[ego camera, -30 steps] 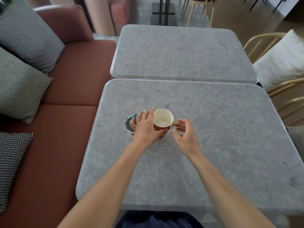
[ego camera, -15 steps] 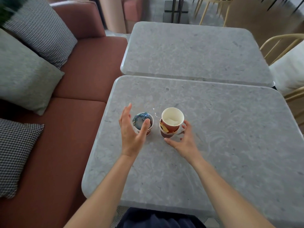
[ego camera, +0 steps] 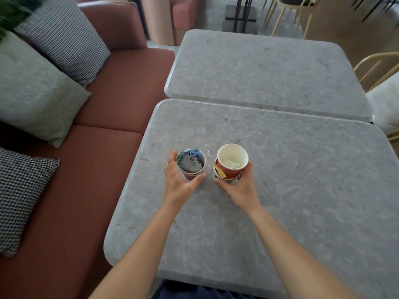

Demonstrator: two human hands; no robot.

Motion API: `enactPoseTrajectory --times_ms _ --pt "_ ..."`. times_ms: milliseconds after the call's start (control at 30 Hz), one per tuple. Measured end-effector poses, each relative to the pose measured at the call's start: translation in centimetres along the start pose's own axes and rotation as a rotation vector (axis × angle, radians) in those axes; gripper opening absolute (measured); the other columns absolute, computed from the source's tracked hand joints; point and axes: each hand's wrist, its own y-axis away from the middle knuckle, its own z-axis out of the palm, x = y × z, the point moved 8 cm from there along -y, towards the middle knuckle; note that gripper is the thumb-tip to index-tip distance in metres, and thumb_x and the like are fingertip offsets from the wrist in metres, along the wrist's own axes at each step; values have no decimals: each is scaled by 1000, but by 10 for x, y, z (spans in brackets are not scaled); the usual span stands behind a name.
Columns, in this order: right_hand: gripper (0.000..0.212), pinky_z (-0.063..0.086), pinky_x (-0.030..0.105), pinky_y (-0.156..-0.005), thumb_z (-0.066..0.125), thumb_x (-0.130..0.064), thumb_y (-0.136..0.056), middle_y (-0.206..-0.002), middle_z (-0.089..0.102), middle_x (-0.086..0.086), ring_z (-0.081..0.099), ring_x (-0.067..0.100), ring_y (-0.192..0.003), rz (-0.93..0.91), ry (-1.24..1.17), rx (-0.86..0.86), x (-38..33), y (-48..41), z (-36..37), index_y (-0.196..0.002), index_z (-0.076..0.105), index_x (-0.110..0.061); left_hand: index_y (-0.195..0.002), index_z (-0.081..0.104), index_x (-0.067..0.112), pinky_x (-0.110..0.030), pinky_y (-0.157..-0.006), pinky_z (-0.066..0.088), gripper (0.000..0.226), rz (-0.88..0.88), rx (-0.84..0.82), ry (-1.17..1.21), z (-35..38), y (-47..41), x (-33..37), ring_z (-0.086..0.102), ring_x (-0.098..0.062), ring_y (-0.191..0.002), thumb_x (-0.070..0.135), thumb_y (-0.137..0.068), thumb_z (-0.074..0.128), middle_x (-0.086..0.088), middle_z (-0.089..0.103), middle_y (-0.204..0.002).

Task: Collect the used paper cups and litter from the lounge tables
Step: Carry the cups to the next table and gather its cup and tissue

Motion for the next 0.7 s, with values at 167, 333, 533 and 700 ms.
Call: enactPoseTrajectory --times_ms 167,333,533,700 --pt "74 45 20 -91 85 -15 -66 -119 56 -10 56 7 -111 -19 1 12 -1 -3 0 -119 36 -31 -142 26 23 -22 -106 37 97 -2 -17 56 12 -13 -8 45 -14 -127 14 -66 87 -2 45 -137" --pt "73 48 26 -93 85 -20 -66 -119 57 -14 57 5 -111 -5 -2 26 -4 -1 -5 -120 37 -33 -134 33 23 0 -84 37 86 23 23 40 10 -15 2 52 -8 -111 10 -68 86 7 52 -122" --pt "71 47 22 -90 84 -22 -68 -116 56 -16 58 6 -108 -3 13 47 -21 8 -23 -119 36 -34 -134 34 18 0 -80 38 85 26 14 7 7 -3 24 54 -3 -100 14 -68 87 8 53 -117" --pt "71 47 10 -82 86 -24 -66 -112 58 -16 60 5 -102 15 59 127 -33 24 -47 -117 37 -35 -126 41 20 -44 -103 40 78 67 2 -78 7 5 46 53 -16 -108 29 -65 88 13 55 -108"
